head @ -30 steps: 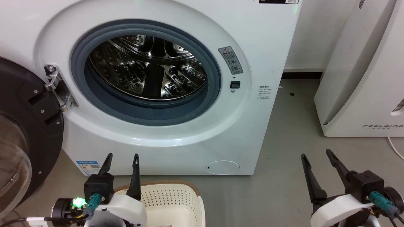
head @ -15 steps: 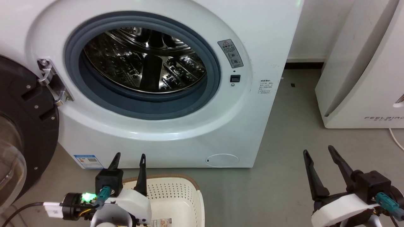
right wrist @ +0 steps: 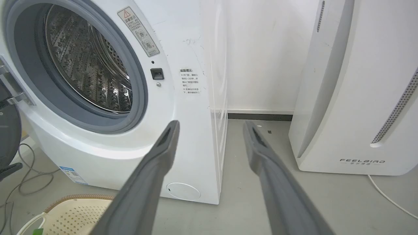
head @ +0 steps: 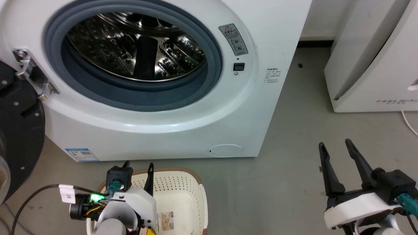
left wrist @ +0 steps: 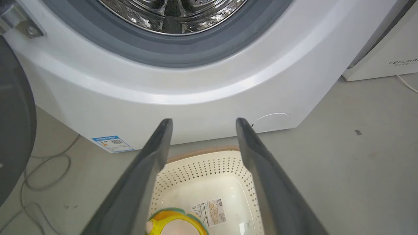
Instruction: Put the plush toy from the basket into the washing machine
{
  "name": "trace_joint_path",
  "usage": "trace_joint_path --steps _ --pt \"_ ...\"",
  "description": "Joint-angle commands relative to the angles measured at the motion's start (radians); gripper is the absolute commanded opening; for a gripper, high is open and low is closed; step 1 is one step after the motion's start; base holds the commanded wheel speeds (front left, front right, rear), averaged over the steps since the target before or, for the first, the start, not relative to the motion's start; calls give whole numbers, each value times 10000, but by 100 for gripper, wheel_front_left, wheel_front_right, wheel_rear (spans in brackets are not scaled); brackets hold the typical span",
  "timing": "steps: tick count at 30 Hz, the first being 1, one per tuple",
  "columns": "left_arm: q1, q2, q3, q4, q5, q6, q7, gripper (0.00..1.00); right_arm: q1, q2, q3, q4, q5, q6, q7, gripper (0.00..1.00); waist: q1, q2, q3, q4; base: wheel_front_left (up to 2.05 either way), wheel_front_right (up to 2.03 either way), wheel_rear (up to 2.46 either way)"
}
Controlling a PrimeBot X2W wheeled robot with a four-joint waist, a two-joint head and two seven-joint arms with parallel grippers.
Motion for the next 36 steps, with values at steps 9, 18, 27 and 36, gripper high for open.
trace_joint_path --steps 9,18,27,36 --pt "-814 430 -105 1324 -277 -84 591 100 -523 -2 21 -203 420 -4 -288 100 -1 0 948 -223 0 0 0" --pt "-1430 967 -495 2273 -142 101 1115 100 -1010 -2 93 -407 740 -5 -475 100 -1 0 2087 -499 0 0 0" --pt "-1954 1364 -993 3208 24 178 1782 100 -1348 -3 51 -582 1039 -5 -663 100 -1 0 3099 -702 0 0 0" --pt "-2535 1687 -1369 4137 27 253 2261 100 -1710 -3 2 -771 1265 -6 -852 100 -1 0 3985 -743 0 0 0"
